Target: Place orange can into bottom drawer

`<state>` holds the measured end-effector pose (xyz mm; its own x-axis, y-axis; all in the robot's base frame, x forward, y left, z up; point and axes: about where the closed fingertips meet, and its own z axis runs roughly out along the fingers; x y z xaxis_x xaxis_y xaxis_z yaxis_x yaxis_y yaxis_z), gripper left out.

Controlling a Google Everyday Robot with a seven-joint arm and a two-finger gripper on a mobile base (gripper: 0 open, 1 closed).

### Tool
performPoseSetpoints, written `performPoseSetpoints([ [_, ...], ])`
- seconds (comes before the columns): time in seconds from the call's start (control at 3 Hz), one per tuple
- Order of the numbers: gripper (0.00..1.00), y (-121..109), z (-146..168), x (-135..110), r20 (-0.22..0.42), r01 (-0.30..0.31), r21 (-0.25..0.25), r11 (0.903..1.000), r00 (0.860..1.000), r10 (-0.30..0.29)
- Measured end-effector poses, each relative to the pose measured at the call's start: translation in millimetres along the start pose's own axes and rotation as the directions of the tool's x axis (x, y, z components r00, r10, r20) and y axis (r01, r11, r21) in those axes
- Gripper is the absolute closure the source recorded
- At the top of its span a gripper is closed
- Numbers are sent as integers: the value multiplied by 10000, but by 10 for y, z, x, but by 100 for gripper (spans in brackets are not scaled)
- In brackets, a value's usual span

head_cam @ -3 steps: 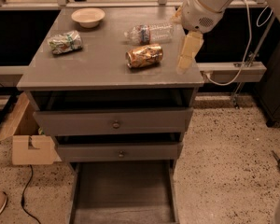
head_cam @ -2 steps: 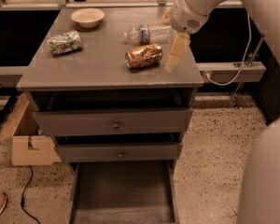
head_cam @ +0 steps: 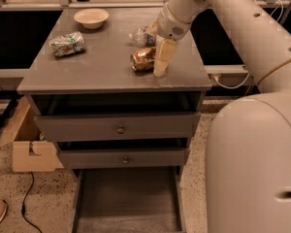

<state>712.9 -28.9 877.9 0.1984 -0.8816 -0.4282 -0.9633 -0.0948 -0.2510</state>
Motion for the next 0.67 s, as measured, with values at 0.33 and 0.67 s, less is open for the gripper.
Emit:
performPoseSetpoints([
  [0.33, 0, -47, 192, 15, -163, -103, -347, 9993, 9998, 98],
  [0.67, 19, -54, 345, 28, -335, -185, -582, 9981, 9993, 165],
])
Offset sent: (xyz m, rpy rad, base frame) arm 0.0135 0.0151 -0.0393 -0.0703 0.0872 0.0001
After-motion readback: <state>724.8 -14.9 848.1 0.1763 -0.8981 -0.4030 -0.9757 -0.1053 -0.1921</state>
